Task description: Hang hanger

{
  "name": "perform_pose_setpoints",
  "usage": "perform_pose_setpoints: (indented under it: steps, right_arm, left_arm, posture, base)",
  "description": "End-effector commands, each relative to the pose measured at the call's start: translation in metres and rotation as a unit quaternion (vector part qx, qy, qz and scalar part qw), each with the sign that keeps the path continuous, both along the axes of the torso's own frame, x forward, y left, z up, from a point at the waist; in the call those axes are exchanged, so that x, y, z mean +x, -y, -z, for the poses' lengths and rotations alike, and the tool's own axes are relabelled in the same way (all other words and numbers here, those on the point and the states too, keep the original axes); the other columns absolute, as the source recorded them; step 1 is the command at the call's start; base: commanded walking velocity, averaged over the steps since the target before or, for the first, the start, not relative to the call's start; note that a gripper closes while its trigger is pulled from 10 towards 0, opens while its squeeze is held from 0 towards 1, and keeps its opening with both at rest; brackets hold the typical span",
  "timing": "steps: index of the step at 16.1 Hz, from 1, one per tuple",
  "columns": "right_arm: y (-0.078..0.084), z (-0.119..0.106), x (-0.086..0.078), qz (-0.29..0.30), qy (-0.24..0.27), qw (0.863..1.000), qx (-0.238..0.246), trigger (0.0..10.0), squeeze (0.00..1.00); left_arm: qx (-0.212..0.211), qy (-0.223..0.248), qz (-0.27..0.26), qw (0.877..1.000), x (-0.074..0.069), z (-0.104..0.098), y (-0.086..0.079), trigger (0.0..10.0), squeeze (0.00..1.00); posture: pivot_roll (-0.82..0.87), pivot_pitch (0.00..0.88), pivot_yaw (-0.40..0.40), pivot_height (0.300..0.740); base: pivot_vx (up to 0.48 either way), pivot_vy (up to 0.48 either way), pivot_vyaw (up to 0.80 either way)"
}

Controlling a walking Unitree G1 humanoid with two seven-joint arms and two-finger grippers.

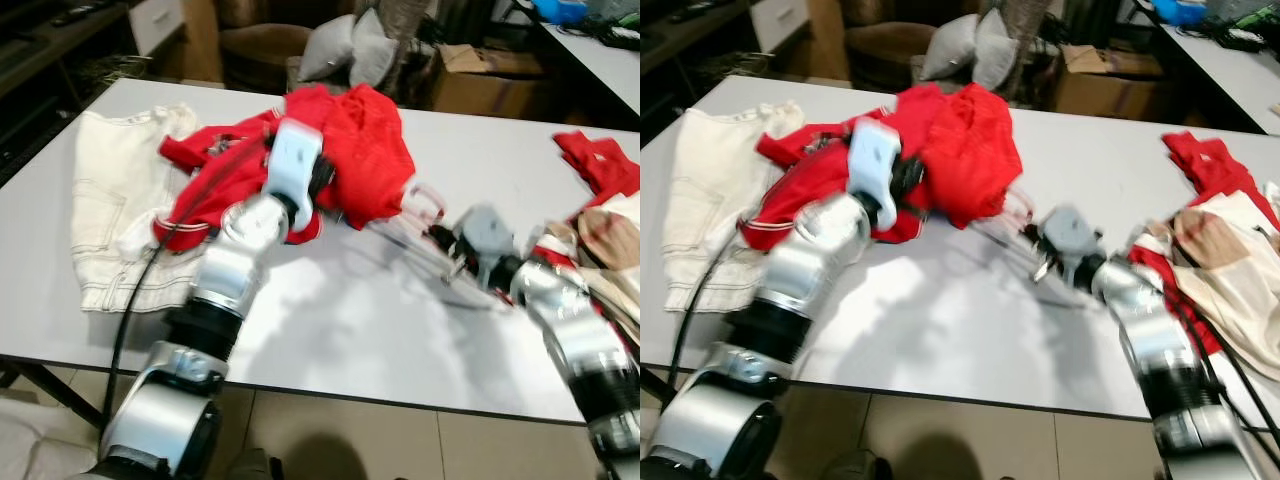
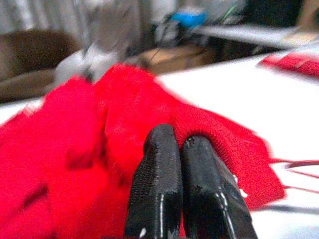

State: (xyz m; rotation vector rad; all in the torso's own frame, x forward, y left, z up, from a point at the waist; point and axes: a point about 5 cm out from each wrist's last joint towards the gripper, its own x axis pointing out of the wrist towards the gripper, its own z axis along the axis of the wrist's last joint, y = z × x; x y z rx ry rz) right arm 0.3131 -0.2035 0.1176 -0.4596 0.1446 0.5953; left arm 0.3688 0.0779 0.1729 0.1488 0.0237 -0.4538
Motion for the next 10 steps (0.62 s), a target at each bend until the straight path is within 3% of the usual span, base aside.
perform_pose_setpoints:
  steps: [1, 4, 6, 9, 10]
  right_arm:
    - [0.000, -0.005, -0.004, -0.010, 0.002, 1.000, -0.001, 10.0, 0.00]
    - [0.001, -0.011, -0.024, -0.041, -0.021, 0.999, 0.012, 10.0, 0.00]
    - [-0.001, -0.014, -0.046, -0.106, -0.067, 0.992, 0.004, 10.0, 0.00]
    - [0.007, -0.024, -0.067, -0.136, -0.109, 0.985, -0.013, 10.0, 0.00]
    - [0.010, -0.030, -0.072, -0.139, -0.112, 0.984, -0.010, 10.0, 0.00]
  left_arm:
    - [0.003, 0.022, -0.025, 0.999, 0.007, -0.008, -0.003, 10.0, 0.00]
    - [-0.003, 0.053, -0.052, 0.997, 0.021, -0.024, -0.010, 10.0, 0.00]
    - [-0.016, 0.091, -0.066, 0.994, 0.031, -0.049, -0.017, 10.0, 0.00]
    - [-0.026, 0.136, -0.059, 0.989, 0.036, -0.077, -0.025, 10.0, 0.00]
    - [-0.010, 0.137, -0.052, 0.989, 0.035, -0.073, -0.028, 10.0, 0.00]
  posture:
    - [0.06, 0.000, 0.027, 0.740]
    - [0.05, 0.000, 0.042, 0.740]
    - [0.05, 0.000, 0.047, 0.740]
    - [0.05, 0.000, 0.054, 0.740]
    - [0.05, 0.000, 0.055, 0.740]
  base:
    - [0.000, 0.000, 0.00]
    - [0.000, 0.000, 0.00]
    - [0.000, 0.000, 0.00]
    - [0.000, 0.000, 0.00]
    - [0.000, 0.000, 0.00]
